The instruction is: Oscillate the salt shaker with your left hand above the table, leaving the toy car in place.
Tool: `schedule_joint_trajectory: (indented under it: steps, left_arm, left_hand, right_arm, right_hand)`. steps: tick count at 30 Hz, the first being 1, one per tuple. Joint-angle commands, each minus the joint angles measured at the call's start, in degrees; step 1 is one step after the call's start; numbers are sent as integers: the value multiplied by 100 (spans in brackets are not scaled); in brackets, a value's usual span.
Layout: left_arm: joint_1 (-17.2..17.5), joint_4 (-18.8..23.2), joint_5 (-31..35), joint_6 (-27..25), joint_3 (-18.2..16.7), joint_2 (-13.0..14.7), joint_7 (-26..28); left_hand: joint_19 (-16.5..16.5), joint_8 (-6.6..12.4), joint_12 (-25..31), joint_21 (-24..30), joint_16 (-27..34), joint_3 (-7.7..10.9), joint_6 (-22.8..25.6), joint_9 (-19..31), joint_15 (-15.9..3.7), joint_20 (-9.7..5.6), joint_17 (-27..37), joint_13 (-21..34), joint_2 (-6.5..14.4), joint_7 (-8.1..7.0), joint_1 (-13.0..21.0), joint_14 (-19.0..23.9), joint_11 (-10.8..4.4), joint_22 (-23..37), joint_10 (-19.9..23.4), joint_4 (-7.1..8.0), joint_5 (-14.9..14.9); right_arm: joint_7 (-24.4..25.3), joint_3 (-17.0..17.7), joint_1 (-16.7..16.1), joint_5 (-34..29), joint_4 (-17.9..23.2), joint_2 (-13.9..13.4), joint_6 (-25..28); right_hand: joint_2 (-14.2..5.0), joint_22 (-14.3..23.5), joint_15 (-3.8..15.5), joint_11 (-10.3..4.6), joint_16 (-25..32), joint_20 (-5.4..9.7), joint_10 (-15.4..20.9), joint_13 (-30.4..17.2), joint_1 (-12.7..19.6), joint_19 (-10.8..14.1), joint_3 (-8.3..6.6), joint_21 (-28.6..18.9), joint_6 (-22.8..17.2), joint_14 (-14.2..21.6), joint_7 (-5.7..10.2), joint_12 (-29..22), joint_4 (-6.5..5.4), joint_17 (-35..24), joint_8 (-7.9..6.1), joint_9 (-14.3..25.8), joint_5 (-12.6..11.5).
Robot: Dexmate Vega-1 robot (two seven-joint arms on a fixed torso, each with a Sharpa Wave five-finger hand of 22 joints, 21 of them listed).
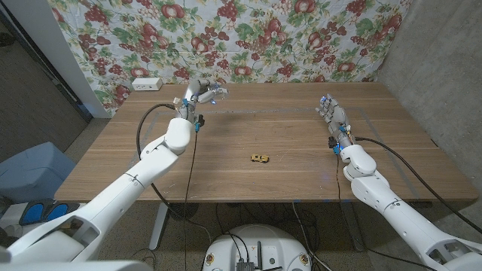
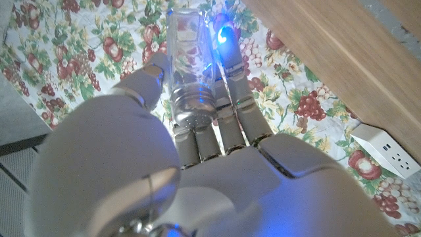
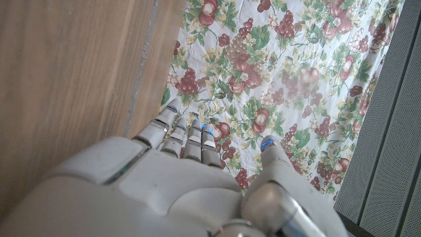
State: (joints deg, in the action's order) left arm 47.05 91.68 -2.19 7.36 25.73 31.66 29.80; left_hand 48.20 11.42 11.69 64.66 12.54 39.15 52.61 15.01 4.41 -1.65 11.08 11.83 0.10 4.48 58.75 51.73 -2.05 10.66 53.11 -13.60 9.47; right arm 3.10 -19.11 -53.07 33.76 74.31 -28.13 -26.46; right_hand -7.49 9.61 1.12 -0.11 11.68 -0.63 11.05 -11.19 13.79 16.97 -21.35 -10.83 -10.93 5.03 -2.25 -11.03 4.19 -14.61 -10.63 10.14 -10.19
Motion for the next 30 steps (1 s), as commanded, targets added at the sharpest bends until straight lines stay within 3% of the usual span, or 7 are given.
schedule_joint_trajectory:
  steps: [1,13,23,30]
  left_arm:
    - [257,-419,332,930,-238,-588,1032]
    - [341,-438,291,1080,-358,-671,971]
    - [446,184,-112,125,-401,-299,215]
    - [406,671,-348,-739,-366,117,-395]
  left_hand:
    - [-462,-4,13,67,22,389,9,32,-1808,-918,16,22,903,-34,891,1766,-21,14,34,334,33]
    - [-491,-6,11,95,18,392,9,34,-1808,-919,15,20,898,-45,882,1755,-37,11,33,334,34]
    - [-514,-7,13,123,22,396,9,35,-1807,-923,17,19,897,-43,877,1759,-19,9,40,333,35]
    - [-524,-7,16,146,24,397,11,37,-1808,-921,18,18,896,-41,873,1762,-14,9,51,332,36]
  right_arm:
    - [6,4,-31,-1,30,-11,1]
    - [52,6,-86,-24,108,-19,-4]
    - [105,19,-162,-27,198,-26,3]
    - [128,23,-206,-53,232,-30,-32]
  right_hand:
    - [-17,14,-9,11,47,9,44,5,-60,36,2,-22,-40,13,0,-23,37,7,-18,4,-10]
    - [-30,14,-7,12,54,11,47,5,-70,38,5,-20,-43,16,8,-22,43,17,-18,4,-9]
    - [-36,14,-3,3,57,13,47,5,-75,39,7,-19,-43,15,6,-21,49,25,-17,4,-8]
    - [-38,14,-1,6,61,10,53,5,-78,45,9,-21,-47,18,3,-23,54,30,-18,4,-8]
